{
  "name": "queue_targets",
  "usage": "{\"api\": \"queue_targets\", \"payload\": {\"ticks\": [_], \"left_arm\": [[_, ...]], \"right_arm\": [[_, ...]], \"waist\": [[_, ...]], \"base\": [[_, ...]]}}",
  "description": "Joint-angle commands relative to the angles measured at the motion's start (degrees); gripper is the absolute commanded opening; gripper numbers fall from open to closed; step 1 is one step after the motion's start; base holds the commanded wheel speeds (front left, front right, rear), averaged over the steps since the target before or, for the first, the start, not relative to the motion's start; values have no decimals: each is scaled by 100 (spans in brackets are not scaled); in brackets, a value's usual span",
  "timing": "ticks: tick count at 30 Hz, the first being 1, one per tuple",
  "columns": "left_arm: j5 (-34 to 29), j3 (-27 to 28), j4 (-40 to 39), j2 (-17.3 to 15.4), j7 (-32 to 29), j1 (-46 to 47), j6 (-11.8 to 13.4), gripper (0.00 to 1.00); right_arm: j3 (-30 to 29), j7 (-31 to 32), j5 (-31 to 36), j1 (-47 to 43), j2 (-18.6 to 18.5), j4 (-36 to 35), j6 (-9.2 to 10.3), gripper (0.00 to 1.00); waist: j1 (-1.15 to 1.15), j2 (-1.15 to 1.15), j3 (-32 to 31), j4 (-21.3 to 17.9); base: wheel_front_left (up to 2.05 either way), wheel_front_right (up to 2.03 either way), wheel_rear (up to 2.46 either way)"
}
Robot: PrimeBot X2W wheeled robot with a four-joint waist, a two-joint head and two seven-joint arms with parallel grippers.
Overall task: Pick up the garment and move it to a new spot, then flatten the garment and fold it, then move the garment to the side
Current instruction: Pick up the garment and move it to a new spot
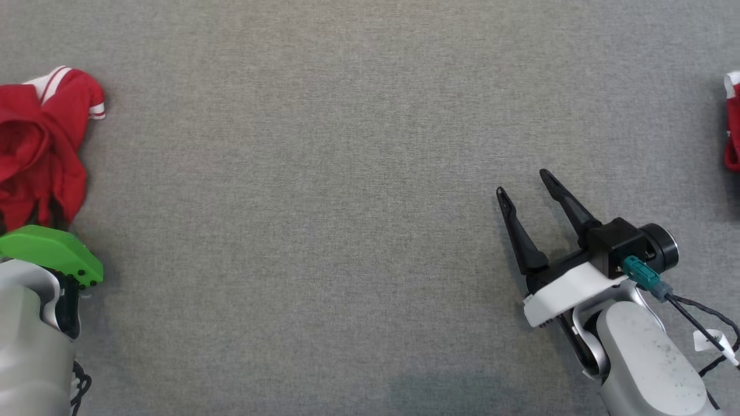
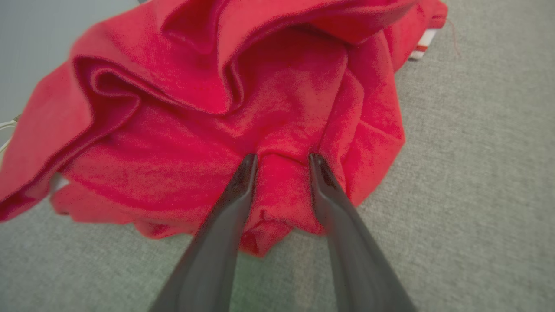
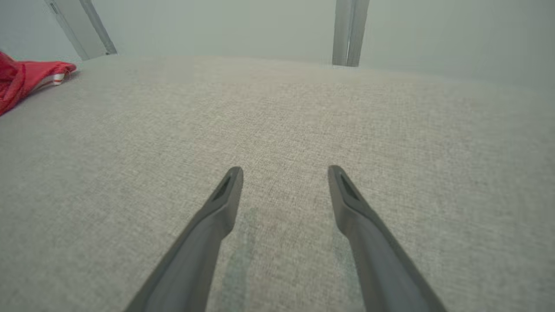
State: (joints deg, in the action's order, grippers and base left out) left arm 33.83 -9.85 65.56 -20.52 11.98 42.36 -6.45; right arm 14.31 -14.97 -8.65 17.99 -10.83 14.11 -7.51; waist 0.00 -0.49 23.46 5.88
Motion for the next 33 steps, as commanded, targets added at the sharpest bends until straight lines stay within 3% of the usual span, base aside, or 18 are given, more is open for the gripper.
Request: {"api": "queue_targets", "payload": {"ticks": [1,7,11,17,21,26,30,31,32,33], "left_arm": [[42,-20,83,72,49,9,37,0],[-246,-140,-332,-30,317,64,-18,0],[-509,-221,-1231,13,323,-18,-75,0],[-837,-536,-2319,430,320,-391,-99,0],[-877,-1127,-2939,896,320,-714,-103,0],[-673,-1962,-3426,1428,322,-1028,-104,0],[-579,-2079,-3493,1636,321,-1225,-105,0],[-625,-2050,-3444,1663,321,-1286,-99,5],[-682,-2000,-3422,1675,321,-1328,-60,45],[-736,-1929,-3380,1683,321,-1385,-19,100]], "right_arm": [[-10,-6,-38,-66,46,49,5,100],[11,-22,-156,-154,236,245,5,100],[-6,-24,-224,-198,384,295,5,100],[6,-22,-318,-273,536,380,5,100],[-8,-23,-356,-326,606,414,5,100],[-77,-23,-371,-410,685,461,5,100],[-185,-23,-383,-513,713,483,5,100],[-200,-23,-378,-525,720,493,5,100],[-209,-24,-377,-528,726,504,5,100],[-217,-24,-375,-537,733,501,5,100]], "waist": [[0,49,-41,-119],[0,49,-445,-96],[0,49,-721,-91],[0,49,-1014,-230],[0,49,-1163,-503],[0,49,-1275,-1036],[0,49,-1327,-1296],[0,49,-1340,-1337],[0,49,-1360,-1375],[0,49,-1379,-1403]], "base": [[0,0,0],[0,0,0],[0,0,0],[0,0,0],[0,0,0],[0,0,0],[0,0,0],[0,0,0],[0,0,0],[0,0,0]]}}
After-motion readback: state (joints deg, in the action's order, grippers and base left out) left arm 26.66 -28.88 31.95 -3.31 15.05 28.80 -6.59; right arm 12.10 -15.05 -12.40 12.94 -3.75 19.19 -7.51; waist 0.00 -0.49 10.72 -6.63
